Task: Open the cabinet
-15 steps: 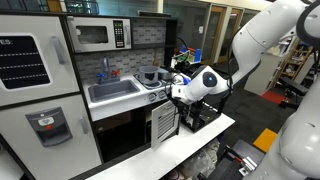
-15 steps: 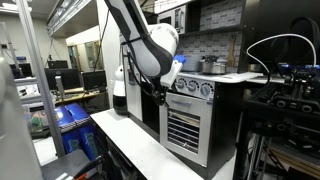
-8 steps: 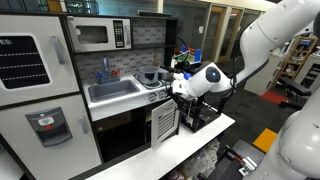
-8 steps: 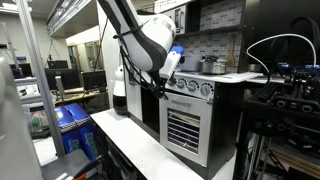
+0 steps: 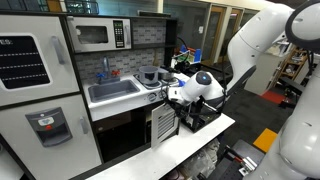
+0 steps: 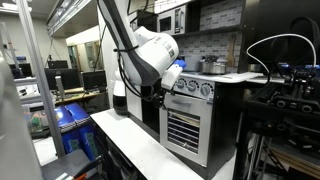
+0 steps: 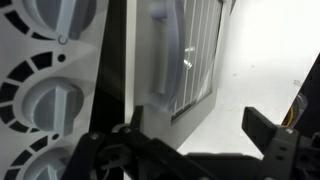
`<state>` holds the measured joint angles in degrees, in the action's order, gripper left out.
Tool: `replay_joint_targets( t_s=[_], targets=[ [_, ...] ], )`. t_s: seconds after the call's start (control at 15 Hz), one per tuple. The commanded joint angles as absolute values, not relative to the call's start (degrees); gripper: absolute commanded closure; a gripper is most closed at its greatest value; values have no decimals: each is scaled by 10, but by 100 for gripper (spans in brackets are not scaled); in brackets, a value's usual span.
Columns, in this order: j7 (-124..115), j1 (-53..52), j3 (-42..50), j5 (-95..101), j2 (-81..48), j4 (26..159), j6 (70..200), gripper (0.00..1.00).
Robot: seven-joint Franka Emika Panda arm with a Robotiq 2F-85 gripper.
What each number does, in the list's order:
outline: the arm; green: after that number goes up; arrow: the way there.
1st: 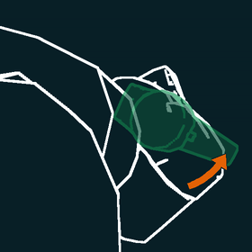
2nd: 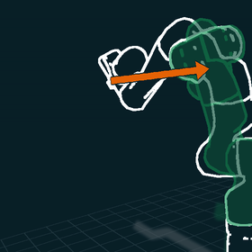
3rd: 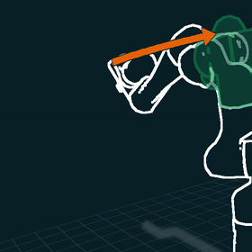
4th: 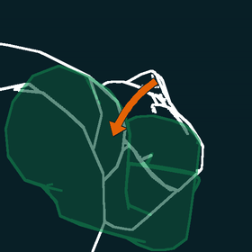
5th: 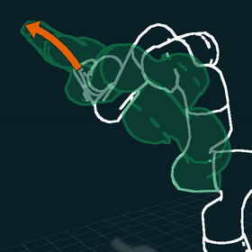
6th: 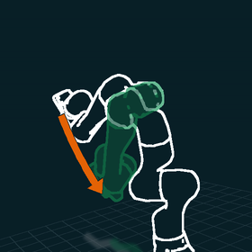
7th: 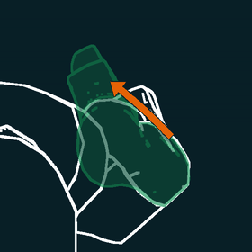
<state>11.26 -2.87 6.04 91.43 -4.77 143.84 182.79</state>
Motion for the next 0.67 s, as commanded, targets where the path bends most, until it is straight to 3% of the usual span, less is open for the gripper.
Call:
replay_joint_targets(
  t_s=[0.0, 0.6],
  targets=[
    [192, -33, 55, 847, -71, 1433, 1832, 0],
    [353, -37, -3, 673, -48, 1446, 1809, 0]
  ],
)
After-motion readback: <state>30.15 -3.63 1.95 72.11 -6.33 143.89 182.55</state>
